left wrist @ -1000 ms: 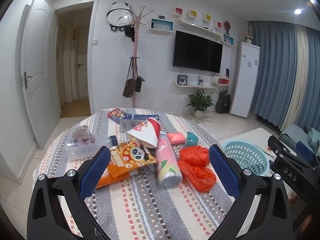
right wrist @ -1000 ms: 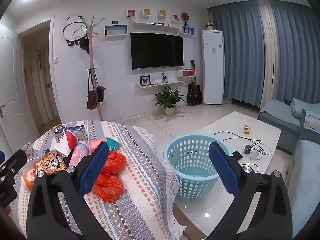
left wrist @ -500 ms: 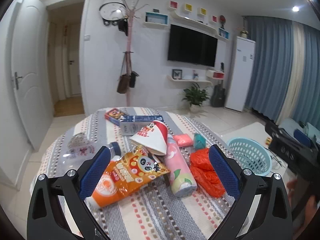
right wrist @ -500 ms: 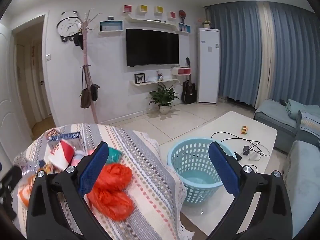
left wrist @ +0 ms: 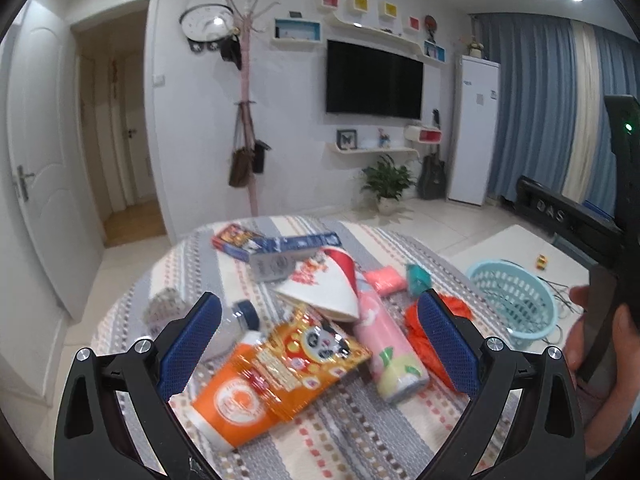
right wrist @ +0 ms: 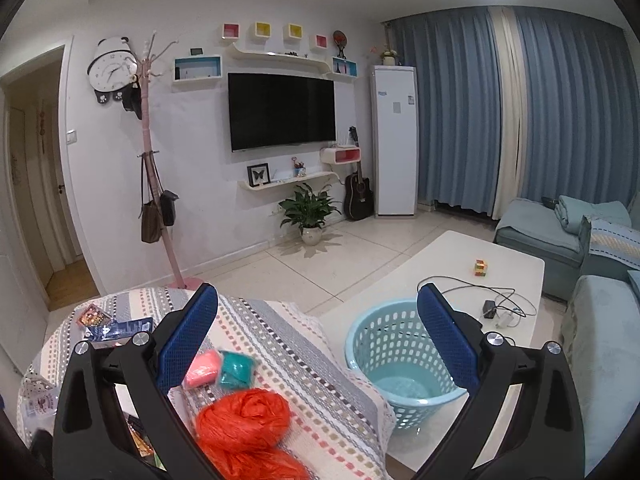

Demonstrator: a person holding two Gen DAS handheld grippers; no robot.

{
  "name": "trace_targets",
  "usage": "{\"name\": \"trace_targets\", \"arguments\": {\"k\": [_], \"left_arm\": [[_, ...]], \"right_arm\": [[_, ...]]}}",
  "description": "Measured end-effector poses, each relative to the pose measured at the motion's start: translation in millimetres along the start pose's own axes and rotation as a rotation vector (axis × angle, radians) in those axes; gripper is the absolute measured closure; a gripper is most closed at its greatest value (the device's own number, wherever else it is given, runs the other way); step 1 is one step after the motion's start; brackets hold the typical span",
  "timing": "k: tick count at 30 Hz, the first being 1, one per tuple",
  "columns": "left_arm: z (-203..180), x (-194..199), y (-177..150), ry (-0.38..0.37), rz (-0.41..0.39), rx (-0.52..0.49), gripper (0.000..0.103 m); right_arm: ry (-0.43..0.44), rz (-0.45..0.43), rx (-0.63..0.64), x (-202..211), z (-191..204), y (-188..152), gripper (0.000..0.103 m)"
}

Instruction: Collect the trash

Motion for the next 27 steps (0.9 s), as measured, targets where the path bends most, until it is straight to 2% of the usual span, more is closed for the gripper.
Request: {"name": "trace_targets", "arguments": {"k": [5, 10, 15, 20, 23, 27], "left_arm": [[5, 1, -5, 0.007, -0.005, 0.076, 0.008], [-1, 6, -8, 0.037, -0.026, 0.146, 0.008], [-20, 3, -4, 0.076, -0.037, 0.142, 0.008], [-40, -8, -2, 0.069, -0.027, 0.161, 0.008], [-49, -8, -5, 0.077, -0.044, 0.161, 0.008], [-54, -10, -13, 0.082, -0.045, 0.181, 0.008]], "right_arm": [[0.013, 0.031, 0.05, 1, 3, -10, 0.008], [0.048, 0.023, 0.098, 5, -8, -12, 0.008], [0.074, 0.0, 0.104, 4, -28, -10, 0.008], [0.079, 0.033, 0.096, -12, -52, -15, 0.008], [0.111, 0.061, 0.077, -23, -62, -22, 0.008], [0.088, 0.071, 0.113, -31, -64, -28, 0.008]]}}
Point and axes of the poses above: each gripper's, at about its wrist camera, not at the fingertips, and x roughly against the way its jaws point, z to its left, y to its top, the point moved 2 cm from there along -x, roughly the way its jaws point, and after that the axes turned 6 degrees about -y, right-handed, at the moved point
